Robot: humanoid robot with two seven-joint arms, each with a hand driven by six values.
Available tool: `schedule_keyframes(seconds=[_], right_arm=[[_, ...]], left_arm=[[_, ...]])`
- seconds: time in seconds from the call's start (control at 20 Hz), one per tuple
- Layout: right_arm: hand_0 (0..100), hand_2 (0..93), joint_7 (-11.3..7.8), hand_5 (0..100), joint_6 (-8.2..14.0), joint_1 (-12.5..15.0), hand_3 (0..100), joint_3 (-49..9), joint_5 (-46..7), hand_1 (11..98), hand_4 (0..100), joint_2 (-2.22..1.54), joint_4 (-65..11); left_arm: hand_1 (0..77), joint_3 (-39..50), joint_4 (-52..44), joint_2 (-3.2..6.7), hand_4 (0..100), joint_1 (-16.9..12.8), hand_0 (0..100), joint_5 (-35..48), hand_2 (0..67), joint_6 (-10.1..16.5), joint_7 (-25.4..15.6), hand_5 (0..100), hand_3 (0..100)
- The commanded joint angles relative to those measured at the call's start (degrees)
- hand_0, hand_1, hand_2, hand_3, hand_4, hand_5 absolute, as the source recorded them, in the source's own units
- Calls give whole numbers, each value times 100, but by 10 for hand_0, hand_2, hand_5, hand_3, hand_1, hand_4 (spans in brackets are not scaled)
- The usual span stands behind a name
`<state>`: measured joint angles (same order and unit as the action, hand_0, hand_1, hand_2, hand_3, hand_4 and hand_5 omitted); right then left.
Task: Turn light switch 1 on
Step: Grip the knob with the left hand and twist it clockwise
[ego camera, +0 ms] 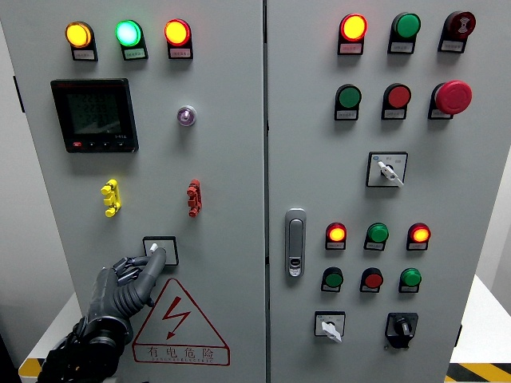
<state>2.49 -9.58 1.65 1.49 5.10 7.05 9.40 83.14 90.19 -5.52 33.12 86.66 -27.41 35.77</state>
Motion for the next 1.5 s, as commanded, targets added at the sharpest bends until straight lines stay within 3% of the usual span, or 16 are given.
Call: schedule_keyframes(seconds=[0.0,0.15,0.7,1.45], right_arm=[[0,0,6,147,0,-7,110,0,0,225,230,-2,0],[0,0,6,147,0,2,110,0,0,225,230,-2,0],[0,0,-3,147,0,-7,110,0,0,225,230,7,0],[0,0,-3,147,0,-7,110,0,0,225,230,-2,0]], left_arm=[[588,1,-2,-2,1000,2,686,0,511,-19,0,837,899],[584,1,-2,-2,1000,2,704,0,511,-19,0,838,899],[606,-8,-10,-11,1000,2,935,-9,510,-36,9,834,894],[571,-8,-10,-11,1000,11,1000,-9,515,-36,88,835,900]])
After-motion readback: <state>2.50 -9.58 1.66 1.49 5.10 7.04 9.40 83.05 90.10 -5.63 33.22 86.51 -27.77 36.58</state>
